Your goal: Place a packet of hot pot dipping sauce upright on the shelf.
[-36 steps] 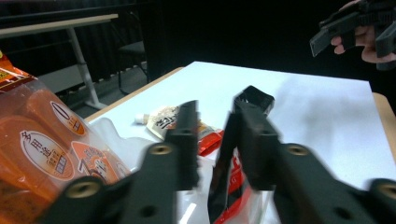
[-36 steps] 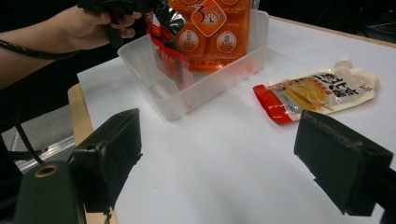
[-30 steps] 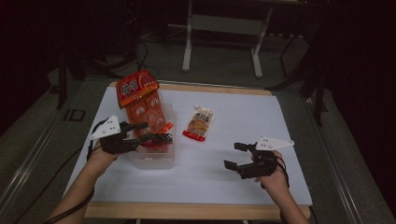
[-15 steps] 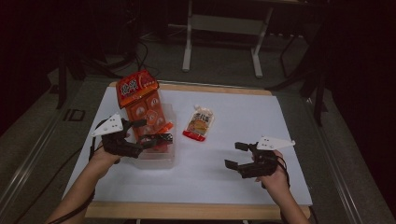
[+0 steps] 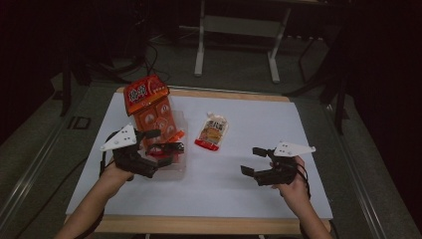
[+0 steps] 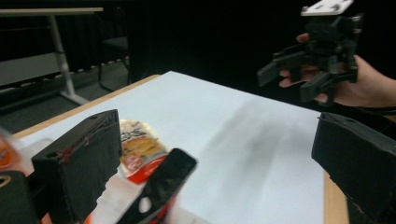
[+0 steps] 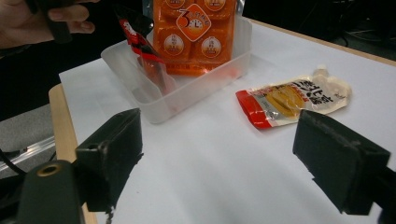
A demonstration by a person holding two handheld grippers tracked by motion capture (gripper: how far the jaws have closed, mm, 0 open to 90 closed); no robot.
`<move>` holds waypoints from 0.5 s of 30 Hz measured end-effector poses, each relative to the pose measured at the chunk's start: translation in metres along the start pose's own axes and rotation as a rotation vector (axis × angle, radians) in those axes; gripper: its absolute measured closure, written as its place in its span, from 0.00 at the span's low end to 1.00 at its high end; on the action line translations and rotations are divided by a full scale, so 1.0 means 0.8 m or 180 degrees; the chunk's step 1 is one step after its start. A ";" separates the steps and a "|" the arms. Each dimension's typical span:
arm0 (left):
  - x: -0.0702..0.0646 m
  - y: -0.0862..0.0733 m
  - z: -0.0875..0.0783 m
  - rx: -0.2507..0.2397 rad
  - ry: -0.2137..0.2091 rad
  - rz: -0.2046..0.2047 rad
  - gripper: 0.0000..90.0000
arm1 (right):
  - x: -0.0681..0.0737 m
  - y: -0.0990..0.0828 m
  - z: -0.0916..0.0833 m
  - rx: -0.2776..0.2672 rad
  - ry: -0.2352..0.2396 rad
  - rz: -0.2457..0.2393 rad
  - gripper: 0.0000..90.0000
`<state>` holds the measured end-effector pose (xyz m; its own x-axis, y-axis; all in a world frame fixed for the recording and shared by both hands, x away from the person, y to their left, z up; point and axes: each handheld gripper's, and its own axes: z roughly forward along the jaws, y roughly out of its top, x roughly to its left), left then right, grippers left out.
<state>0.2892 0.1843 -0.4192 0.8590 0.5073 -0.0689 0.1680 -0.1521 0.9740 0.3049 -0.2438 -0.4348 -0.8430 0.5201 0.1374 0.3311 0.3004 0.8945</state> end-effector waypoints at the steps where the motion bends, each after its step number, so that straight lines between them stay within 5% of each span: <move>1: -0.003 0.000 0.001 0.0010 0.0009 -0.0004 0.03 | 0.000 0.001 0.000 0.0009 -0.0016 0.0000 0.16; 15: -0.056 -0.012 0.009 -0.0024 -0.0195 0.0112 0.03 | -0.019 0.024 0.010 -0.0048 -0.0294 0.0106 0.13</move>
<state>0.2524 0.1570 -0.4266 0.8924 0.4487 -0.0475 0.1338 -0.1626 0.9776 0.3273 -0.2394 -0.4228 -0.7887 0.6013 0.1281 0.3513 0.2698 0.8965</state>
